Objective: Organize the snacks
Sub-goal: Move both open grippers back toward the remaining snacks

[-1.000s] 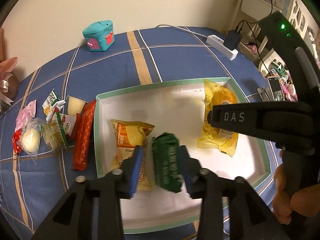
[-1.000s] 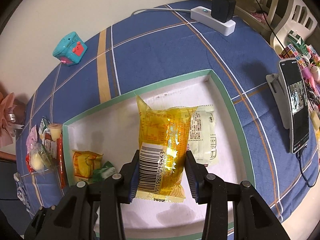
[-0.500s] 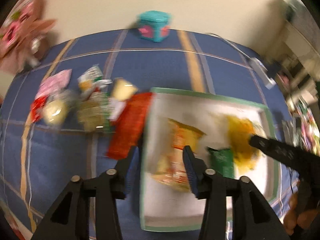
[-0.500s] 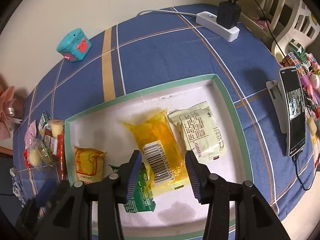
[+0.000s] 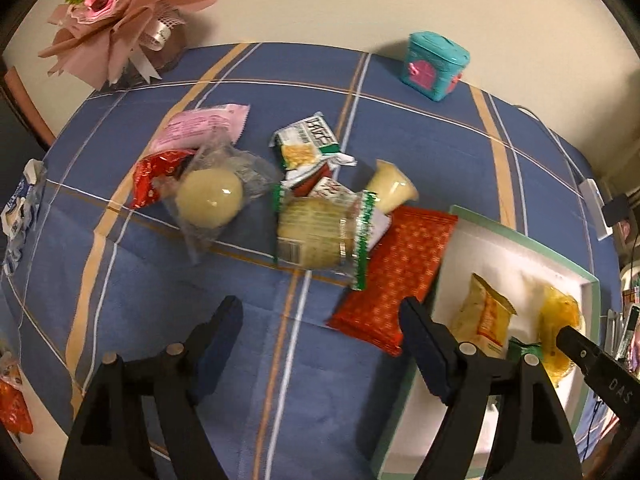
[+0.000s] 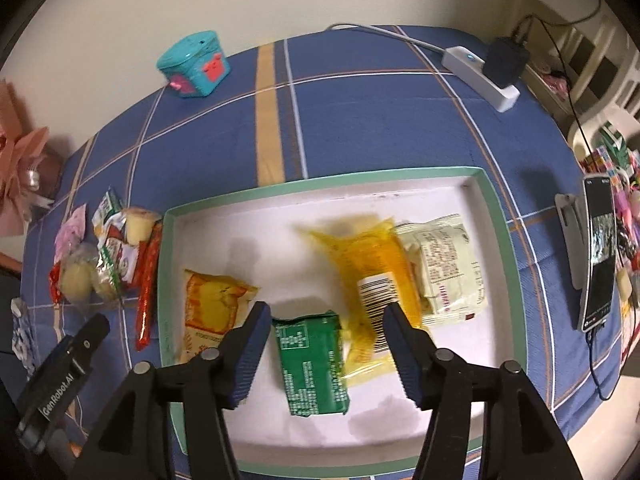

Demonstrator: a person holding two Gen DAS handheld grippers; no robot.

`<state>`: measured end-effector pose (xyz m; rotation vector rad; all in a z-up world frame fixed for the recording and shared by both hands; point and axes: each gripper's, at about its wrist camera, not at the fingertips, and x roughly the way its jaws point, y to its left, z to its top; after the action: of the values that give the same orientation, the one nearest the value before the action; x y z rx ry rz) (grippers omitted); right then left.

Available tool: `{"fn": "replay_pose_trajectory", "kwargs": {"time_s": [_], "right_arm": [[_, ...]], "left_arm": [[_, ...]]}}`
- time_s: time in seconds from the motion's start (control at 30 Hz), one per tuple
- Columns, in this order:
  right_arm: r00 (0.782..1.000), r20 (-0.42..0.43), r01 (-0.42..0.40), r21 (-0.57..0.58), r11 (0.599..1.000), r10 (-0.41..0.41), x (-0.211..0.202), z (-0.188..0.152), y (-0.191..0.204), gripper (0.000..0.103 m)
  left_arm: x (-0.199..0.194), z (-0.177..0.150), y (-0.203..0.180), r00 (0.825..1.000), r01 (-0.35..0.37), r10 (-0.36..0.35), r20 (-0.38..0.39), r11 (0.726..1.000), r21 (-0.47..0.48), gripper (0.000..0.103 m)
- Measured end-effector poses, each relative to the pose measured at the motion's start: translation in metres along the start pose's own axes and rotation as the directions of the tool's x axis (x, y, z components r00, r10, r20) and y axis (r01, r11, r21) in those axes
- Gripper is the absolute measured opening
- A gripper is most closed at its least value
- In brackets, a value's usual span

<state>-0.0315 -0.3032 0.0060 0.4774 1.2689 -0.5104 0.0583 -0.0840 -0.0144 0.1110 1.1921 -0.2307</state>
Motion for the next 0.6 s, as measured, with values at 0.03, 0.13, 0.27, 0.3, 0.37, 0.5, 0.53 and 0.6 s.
{"fn": "replay_pose_trajectory", "kwargs": {"time_s": [0.03, 0.13, 0.27, 0.3, 0.37, 0.5, 0.53, 0.6], "right_arm": [[1.000, 0.000, 0.002, -0.006, 1.000, -0.002, 0.000, 0.000, 0.002, 0.071], [1.000, 0.005, 0.003, -0.021, 1.000, -0.003, 0.002, -0.001, 0.007, 0.083], [1.000, 0.017, -0.007, -0.037, 0.999, 0.008, 0.002, -0.004, 0.012, 0.103], [1.000, 0.018, -0.007, -0.041, 0.999, 0.008, 0.002, -0.003, 0.013, 0.103], [1.000, 0.018, 0.003, -0.052, 0.999, -0.002, 0.004, -0.004, 0.016, 0.103], [0.999, 0.018, 0.027, -0.067, 0.997, -0.026, 0.007, -0.004, 0.018, 0.103], [1.000, 0.017, 0.027, -0.064, 0.998, -0.026, 0.007, -0.004, 0.018, 0.103], [0.999, 0.016, 0.034, -0.061, 0.998, -0.033, 0.008, -0.004, 0.018, 0.103]], "left_arm": [[0.000, 0.000, 0.002, 1.000, -0.008, 0.008, 0.002, 1.000, -0.002, 0.081], [0.002, 0.002, 0.007, 1.000, -0.030, 0.030, 0.002, 0.999, -0.013, 0.094], [0.006, 0.003, 0.020, 0.999, -0.050, 0.050, -0.006, 0.997, -0.060, 0.097], [0.007, 0.003, 0.022, 0.999, -0.051, 0.050, -0.008, 0.996, -0.069, 0.099], [0.009, 0.004, 0.029, 0.999, -0.048, 0.047, -0.015, 0.995, -0.093, 0.103], [0.011, 0.003, 0.037, 0.999, -0.045, 0.042, -0.021, 0.992, -0.121, 0.103], [0.011, 0.004, 0.040, 0.999, -0.043, 0.040, -0.021, 0.991, -0.127, 0.103], [0.012, 0.004, 0.045, 0.999, -0.042, 0.040, -0.019, 0.990, -0.138, 0.103]]}}
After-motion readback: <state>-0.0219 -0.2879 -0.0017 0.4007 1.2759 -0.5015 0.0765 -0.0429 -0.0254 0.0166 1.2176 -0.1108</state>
